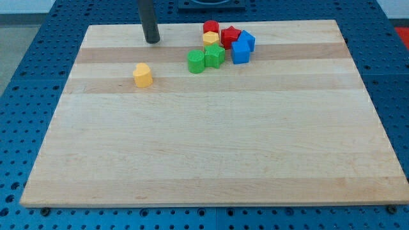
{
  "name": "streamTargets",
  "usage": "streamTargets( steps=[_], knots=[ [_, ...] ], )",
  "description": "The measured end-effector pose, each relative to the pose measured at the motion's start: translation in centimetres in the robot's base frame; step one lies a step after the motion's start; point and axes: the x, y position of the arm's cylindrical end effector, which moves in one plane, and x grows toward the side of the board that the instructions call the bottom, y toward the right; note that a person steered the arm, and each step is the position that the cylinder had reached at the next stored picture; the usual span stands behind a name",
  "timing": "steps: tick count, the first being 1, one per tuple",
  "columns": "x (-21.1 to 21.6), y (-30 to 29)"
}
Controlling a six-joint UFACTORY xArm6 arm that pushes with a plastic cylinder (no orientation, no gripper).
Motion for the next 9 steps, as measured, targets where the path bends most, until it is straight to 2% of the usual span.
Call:
streamTargets(
  steps=[1,3,4,6,8,9],
  knots=[
    [-2.3,2.1],
    [-2.4,9.7],
    [-2.1,11.2],
    [1.2,13.4],
    [2.2,17.3],
    [2.7,16.7]
  ],
)
